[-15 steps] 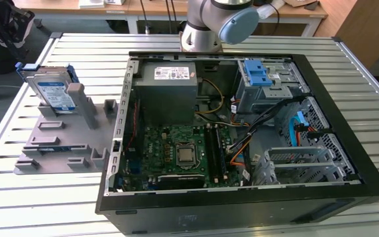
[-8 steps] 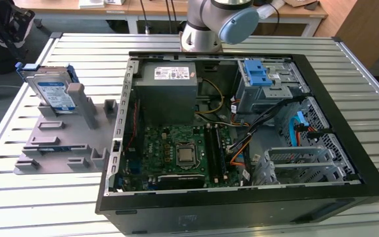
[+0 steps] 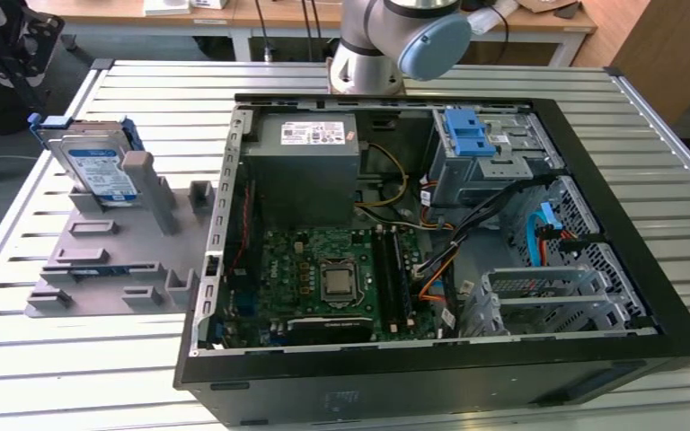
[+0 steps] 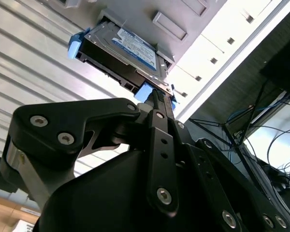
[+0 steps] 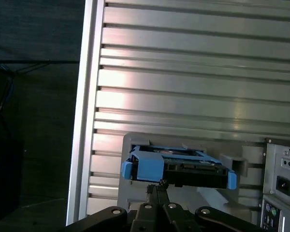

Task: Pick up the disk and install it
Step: 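Pick up the disk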

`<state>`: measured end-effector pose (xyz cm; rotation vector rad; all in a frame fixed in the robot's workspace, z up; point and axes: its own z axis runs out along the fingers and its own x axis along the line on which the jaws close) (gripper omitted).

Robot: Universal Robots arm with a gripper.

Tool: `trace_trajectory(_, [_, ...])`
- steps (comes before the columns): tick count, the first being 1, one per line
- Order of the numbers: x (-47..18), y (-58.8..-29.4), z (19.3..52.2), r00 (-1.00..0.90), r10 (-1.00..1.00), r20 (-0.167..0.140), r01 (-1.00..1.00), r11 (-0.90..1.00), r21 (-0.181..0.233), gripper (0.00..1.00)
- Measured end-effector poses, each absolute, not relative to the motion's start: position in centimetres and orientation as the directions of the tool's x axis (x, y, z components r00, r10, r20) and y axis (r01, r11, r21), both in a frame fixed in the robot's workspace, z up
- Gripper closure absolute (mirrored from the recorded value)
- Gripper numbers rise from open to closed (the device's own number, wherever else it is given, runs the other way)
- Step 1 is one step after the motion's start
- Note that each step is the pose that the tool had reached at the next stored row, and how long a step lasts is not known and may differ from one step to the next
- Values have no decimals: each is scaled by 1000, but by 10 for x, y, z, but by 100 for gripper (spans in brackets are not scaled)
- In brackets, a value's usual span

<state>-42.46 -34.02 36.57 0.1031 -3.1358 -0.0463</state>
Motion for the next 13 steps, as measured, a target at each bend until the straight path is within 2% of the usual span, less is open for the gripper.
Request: trace_trajectory(13, [-425, -340, 365, -987, -159, 4, -159, 987, 23, 89])
